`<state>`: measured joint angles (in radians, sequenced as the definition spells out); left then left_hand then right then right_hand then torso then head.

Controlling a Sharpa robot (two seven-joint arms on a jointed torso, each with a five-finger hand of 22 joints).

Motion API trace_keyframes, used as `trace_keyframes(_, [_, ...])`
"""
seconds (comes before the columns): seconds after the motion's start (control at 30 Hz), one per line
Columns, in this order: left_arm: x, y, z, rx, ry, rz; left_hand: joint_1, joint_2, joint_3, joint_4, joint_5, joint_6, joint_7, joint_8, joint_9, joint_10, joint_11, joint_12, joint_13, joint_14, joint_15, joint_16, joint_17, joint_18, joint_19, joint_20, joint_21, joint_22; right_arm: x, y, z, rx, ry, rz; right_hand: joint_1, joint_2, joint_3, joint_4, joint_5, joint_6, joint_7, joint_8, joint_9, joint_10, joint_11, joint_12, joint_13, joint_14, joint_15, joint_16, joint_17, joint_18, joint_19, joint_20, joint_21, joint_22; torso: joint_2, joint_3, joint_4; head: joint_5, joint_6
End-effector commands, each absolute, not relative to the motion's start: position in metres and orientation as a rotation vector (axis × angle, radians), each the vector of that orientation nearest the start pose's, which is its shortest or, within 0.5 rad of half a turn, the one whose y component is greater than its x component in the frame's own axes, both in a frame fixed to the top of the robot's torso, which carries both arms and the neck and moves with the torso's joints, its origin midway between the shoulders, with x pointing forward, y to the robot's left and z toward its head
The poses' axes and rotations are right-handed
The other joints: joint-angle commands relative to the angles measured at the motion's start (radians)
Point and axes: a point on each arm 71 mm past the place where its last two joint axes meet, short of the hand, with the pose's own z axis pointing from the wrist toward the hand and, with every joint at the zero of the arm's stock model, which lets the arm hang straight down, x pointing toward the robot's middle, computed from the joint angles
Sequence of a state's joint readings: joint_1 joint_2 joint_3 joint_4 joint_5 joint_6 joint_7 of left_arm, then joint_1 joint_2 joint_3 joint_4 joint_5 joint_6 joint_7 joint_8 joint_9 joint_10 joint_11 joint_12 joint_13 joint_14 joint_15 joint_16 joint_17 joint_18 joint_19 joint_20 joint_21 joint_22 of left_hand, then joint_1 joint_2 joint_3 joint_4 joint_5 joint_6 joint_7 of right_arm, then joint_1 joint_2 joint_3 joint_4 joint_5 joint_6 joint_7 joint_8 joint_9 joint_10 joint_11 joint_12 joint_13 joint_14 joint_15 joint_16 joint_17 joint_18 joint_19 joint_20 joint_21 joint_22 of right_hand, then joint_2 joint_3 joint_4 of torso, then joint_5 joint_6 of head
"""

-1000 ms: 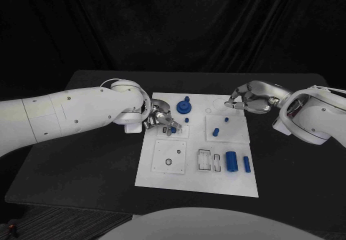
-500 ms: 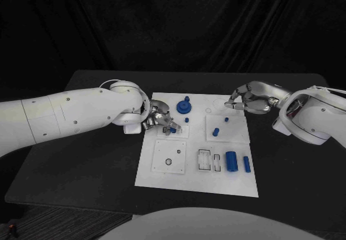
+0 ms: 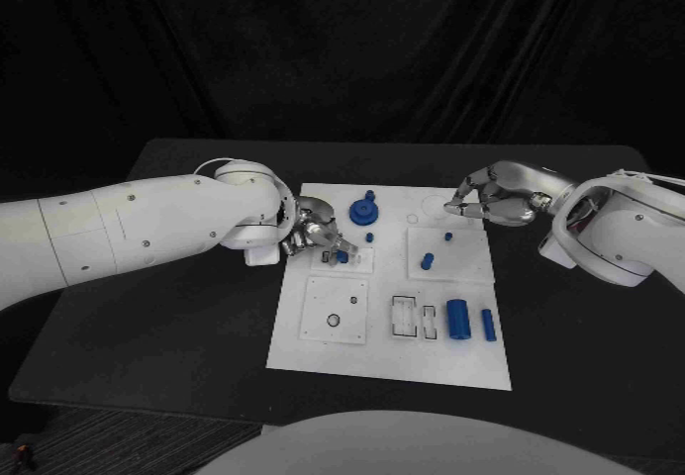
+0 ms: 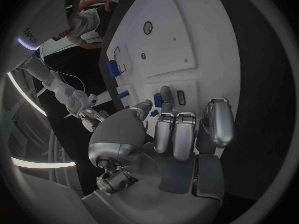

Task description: Assemble the parts on the task board

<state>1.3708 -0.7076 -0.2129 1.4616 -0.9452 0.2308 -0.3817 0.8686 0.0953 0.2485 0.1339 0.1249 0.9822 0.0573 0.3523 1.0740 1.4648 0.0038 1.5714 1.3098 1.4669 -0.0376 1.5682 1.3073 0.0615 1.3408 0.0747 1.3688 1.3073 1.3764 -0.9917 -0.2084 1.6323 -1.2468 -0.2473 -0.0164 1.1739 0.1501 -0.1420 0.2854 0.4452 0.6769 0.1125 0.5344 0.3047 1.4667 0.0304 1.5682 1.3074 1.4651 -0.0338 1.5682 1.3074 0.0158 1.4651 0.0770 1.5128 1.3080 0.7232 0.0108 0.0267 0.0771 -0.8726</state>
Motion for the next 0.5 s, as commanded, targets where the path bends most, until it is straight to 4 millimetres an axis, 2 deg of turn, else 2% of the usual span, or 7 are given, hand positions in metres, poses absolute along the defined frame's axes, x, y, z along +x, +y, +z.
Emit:
trace_keyframes(0.03, [0.4841,0.1604,-0.2095,0.007,2.405,-0.608,0.011,-0.001,-0.005,0.001,0.006,-0.007,-0.002,0.0,0.001,0.106,-0.006,-0.001,0.261,0.104,-0.004,0.003,0.263,0.009,-0.002,-0.003,-0.007,0.075,0.4674,-0.2402,-0.1625,-0.095,1.783,0.703,0.009,0.001,-0.002,-0.004,0.005,0.005,0.003,-0.001,-0.001,0.104,-0.002,0.003,0.263,0.106,0.001,0.003,0.263,0.003,0.064,0.001,-0.006,0.238,0.0,0.0,-0.0002,0.001,0.0])
trace_keyframes(0.23, [0.4838,0.1603,-0.2102,0.018,2.419,-0.604,0.01,0.001,-0.008,0.005,0.008,-0.015,0.0,-0.008,-0.001,0.106,-0.004,-0.001,0.261,0.104,-0.003,0.003,0.263,0.01,-0.004,-0.003,-0.009,0.074,0.4676,-0.2398,-0.1626,-0.096,1.784,0.703,0.009,0.001,-0.002,-0.003,0.005,0.006,0.003,-0.002,-0.002,0.104,-0.001,0.003,0.263,0.106,0.001,0.003,0.263,0.003,0.063,0.001,-0.007,0.237,0.0,0.0003,-0.0002,0.001,0.0])
trace_keyframes(0.5, [0.4837,0.1623,-0.2113,0.029,2.44,-0.596,0.03,0.014,0.003,-0.001,0.09,-0.013,0.001,-0.026,-0.008,0.106,-0.002,-0.001,0.261,0.104,-0.001,0.003,0.263,0.011,-0.006,-0.001,-0.016,0.075,0.4676,-0.2401,-0.1629,-0.095,1.785,0.703,0.009,0.001,-0.002,-0.003,0.005,0.006,0.003,-0.002,-0.002,0.104,-0.001,0.003,0.263,0.106,0.001,0.003,0.263,0.003,0.063,0.001,-0.007,0.237,0.0,0.0006,0.0,0.0,0.0])
